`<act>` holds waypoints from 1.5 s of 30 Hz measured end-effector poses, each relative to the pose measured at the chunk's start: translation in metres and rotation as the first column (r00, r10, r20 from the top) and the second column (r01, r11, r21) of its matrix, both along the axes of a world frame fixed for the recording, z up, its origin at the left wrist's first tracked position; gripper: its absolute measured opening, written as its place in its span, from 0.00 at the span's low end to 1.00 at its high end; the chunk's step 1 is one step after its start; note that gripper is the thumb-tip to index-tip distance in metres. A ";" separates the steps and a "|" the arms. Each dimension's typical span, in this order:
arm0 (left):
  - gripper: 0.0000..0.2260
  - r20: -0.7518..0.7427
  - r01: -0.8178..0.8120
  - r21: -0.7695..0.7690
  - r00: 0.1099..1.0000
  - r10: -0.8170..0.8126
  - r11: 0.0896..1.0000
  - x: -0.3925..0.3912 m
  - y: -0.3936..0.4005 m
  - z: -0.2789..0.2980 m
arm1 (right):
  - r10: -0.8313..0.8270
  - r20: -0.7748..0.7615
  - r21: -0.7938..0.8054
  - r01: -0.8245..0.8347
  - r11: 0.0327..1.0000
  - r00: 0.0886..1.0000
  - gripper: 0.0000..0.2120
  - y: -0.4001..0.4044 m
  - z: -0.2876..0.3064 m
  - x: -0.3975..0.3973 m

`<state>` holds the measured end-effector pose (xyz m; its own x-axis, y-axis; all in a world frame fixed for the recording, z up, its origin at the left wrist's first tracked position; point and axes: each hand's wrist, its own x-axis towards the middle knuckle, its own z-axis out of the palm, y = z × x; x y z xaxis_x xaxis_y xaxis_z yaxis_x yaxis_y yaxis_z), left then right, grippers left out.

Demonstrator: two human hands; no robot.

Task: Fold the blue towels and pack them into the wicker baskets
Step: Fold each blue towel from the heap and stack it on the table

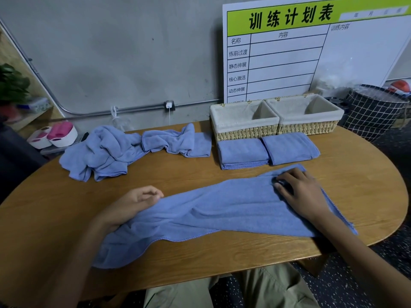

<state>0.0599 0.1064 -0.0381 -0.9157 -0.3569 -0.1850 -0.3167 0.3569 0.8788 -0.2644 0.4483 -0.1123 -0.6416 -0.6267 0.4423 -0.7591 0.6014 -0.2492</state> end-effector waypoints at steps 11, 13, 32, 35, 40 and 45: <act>0.10 -0.256 -0.367 -0.599 0.930 0.265 0.711 -0.015 -0.048 0.052 | -0.011 -0.010 0.061 0.012 0.998 1.000 0.24 -0.001 0.007 0.006; 0.12 -0.296 -0.394 -0.789 0.916 0.271 0.470 -0.025 -0.037 0.035 | -0.069 -0.010 0.065 0.069 0.996 0.998 0.23 -0.001 0.007 0.006; 0.35 -0.021 -0.161 -0.823 0.967 0.254 0.545 0.007 0.001 -0.056 | -0.129 0.106 0.148 0.112 0.983 0.986 0.20 -0.004 -0.001 -0.003; 0.26 -0.163 -0.255 -0.805 0.963 0.213 0.536 -0.014 0.006 -0.055 | -0.127 0.136 0.178 0.102 0.979 0.982 0.21 -0.011 0.006 -0.012; 0.23 -0.188 -0.487 -0.769 0.791 0.582 0.414 0.021 -0.027 -0.046 | -0.177 0.115 0.144 0.160 0.977 0.978 0.21 0.019 0.003 -0.017; 0.29 0.035 -0.382 -0.800 0.741 0.670 0.464 0.034 -0.034 -0.060 | -0.219 0.101 0.128 0.205 0.970 0.971 0.20 0.027 0.004 -0.011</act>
